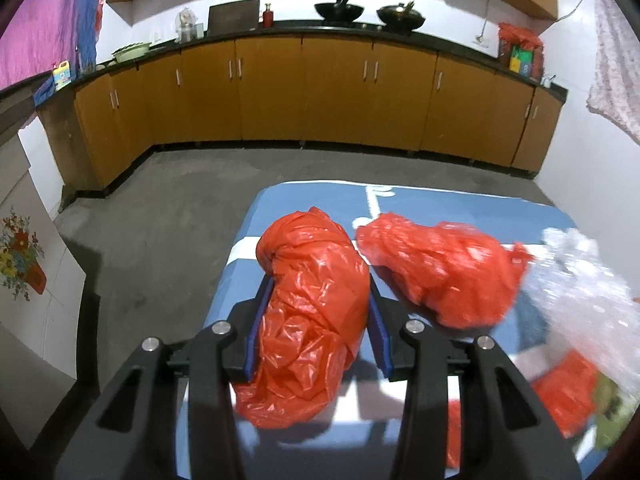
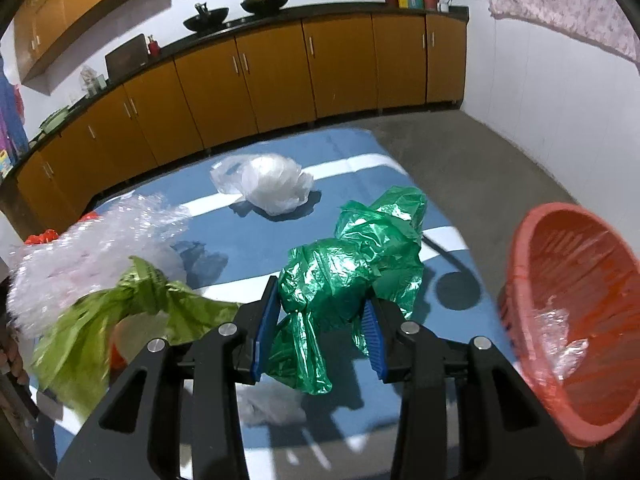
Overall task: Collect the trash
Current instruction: 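Grasp the red bag with the left gripper while the right gripper grasps the green bag, then carry the green bag over the red basket with the right gripper while the left holds the red bag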
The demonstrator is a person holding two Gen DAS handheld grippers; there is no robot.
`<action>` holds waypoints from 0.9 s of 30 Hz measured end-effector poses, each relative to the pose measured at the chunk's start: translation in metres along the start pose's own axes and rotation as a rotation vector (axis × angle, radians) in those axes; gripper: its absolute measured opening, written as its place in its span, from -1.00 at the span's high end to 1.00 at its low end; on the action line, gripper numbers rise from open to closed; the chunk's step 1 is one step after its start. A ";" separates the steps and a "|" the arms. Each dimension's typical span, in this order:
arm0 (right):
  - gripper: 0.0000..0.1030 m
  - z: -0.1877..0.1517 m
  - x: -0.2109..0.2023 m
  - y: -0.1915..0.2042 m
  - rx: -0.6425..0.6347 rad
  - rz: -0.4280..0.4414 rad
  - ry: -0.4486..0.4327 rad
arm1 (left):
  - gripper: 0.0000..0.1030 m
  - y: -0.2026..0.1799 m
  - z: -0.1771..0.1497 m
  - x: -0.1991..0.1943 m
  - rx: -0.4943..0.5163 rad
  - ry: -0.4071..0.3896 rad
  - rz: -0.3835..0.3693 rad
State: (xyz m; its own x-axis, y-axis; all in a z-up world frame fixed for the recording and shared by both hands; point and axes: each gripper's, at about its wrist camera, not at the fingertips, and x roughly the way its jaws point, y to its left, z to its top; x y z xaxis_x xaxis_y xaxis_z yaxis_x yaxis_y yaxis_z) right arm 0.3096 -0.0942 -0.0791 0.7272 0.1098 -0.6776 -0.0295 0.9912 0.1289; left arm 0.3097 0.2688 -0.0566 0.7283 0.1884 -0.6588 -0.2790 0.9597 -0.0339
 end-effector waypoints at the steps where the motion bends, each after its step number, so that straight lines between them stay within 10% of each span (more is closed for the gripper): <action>1: 0.23 0.000 -0.005 -0.001 -0.001 -0.001 -0.006 | 0.17 -0.001 -0.002 -0.010 -0.002 -0.008 -0.014; 27: 0.23 -0.027 -0.168 -0.060 0.017 -0.066 -0.200 | 0.17 -0.092 -0.038 -0.211 0.147 -0.153 -0.301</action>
State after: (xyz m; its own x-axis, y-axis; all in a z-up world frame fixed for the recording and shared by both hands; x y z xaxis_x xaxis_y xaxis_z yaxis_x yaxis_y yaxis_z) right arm 0.1707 -0.1701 0.0071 0.8488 0.0261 -0.5281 0.0332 0.9942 0.1024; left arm 0.1577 0.1326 0.0573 0.8524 -0.0885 -0.5154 0.0466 0.9945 -0.0938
